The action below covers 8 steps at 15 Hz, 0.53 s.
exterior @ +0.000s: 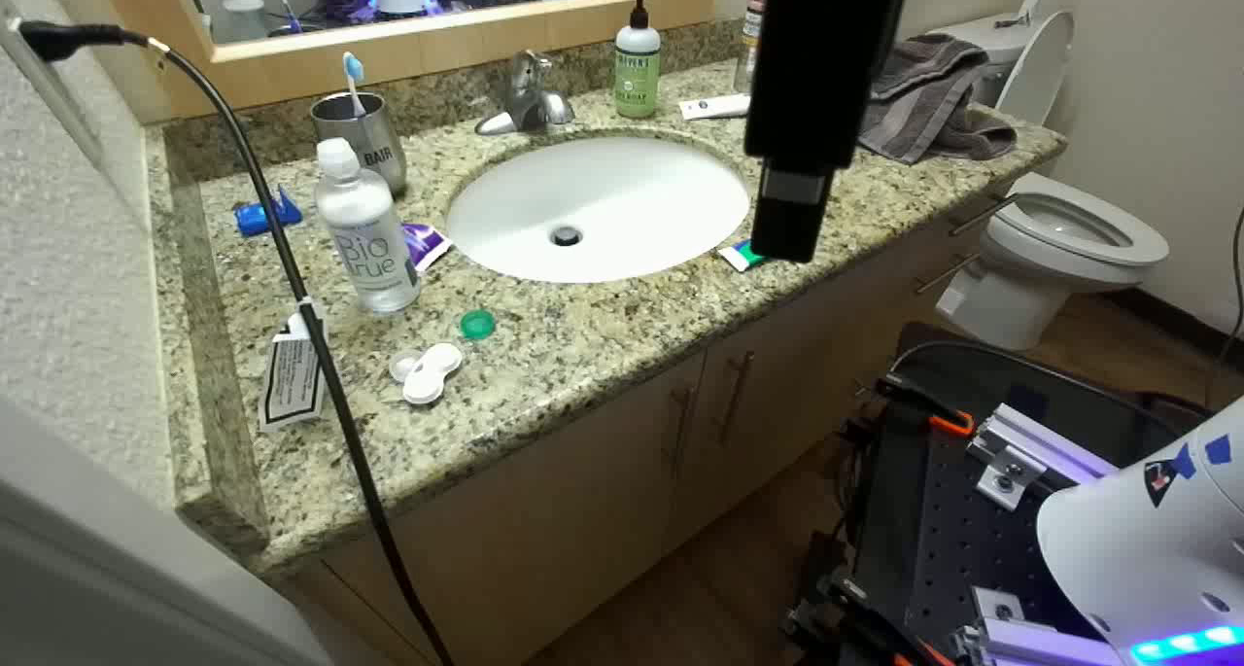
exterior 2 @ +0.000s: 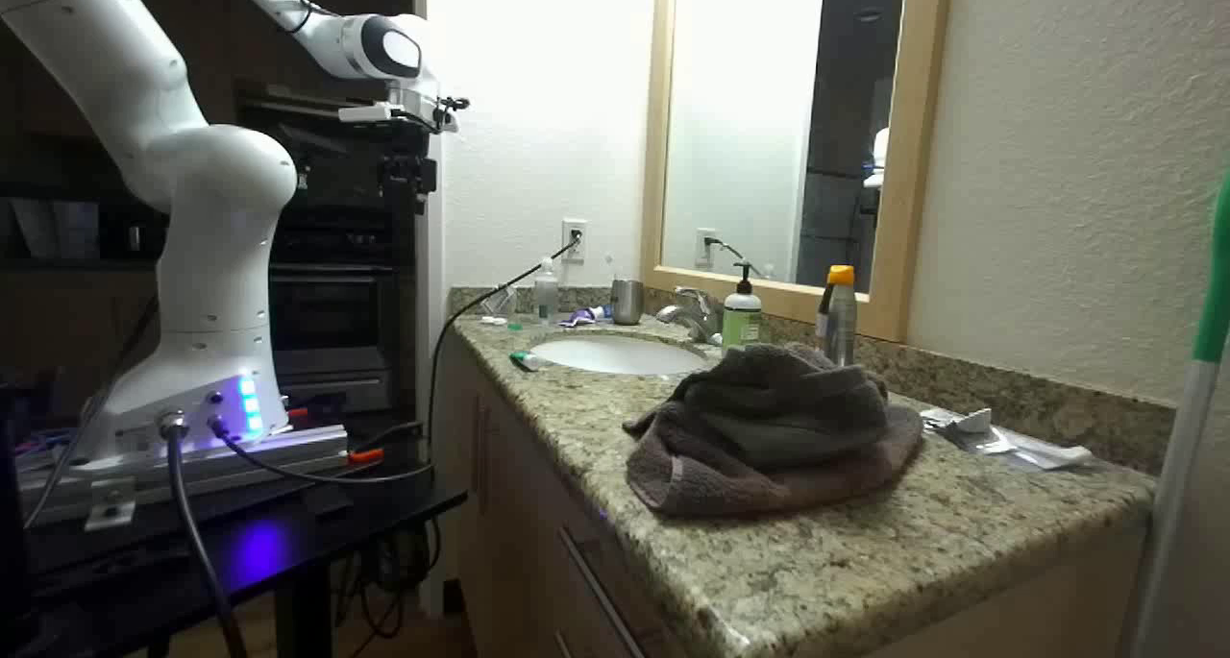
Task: Open the tap
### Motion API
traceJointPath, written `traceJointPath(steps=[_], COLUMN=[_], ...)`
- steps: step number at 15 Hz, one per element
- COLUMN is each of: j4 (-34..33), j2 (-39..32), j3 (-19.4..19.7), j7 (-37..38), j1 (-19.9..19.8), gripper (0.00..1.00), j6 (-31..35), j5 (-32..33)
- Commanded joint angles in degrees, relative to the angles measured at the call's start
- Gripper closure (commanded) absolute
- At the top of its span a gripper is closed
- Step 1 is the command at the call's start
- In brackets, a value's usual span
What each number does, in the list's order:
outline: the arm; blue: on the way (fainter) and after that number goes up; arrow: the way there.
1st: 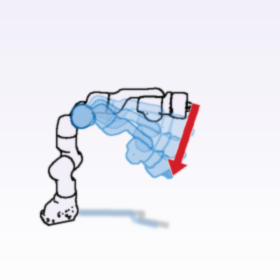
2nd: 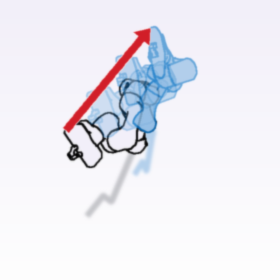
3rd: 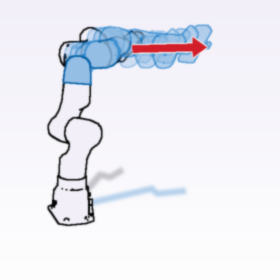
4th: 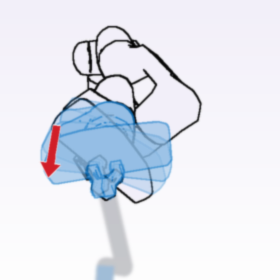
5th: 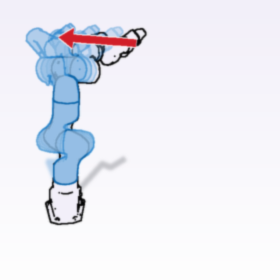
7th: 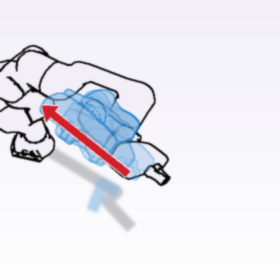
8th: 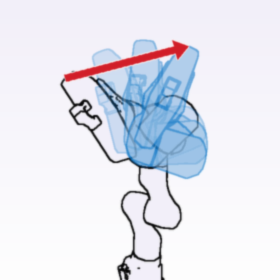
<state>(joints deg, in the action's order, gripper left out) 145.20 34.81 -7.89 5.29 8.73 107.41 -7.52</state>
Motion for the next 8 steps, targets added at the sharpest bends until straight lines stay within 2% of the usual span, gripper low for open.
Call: traceJointPath(steps=[1, 4, 8], j4=[-0.1, -0.7, -3.6], j2=[0.0, -5.1, -11.6], j3=[-0.2, 2.3, 4.5], j7=[-0.1, 4.5, 10.3], j1=[-0.2, -4.9, -12.2], gripper=[0.00, 0.00, 0.00], j6=[-0.1, 6.4, 15.0], j5=[-0.1, 0.1, 6.6])
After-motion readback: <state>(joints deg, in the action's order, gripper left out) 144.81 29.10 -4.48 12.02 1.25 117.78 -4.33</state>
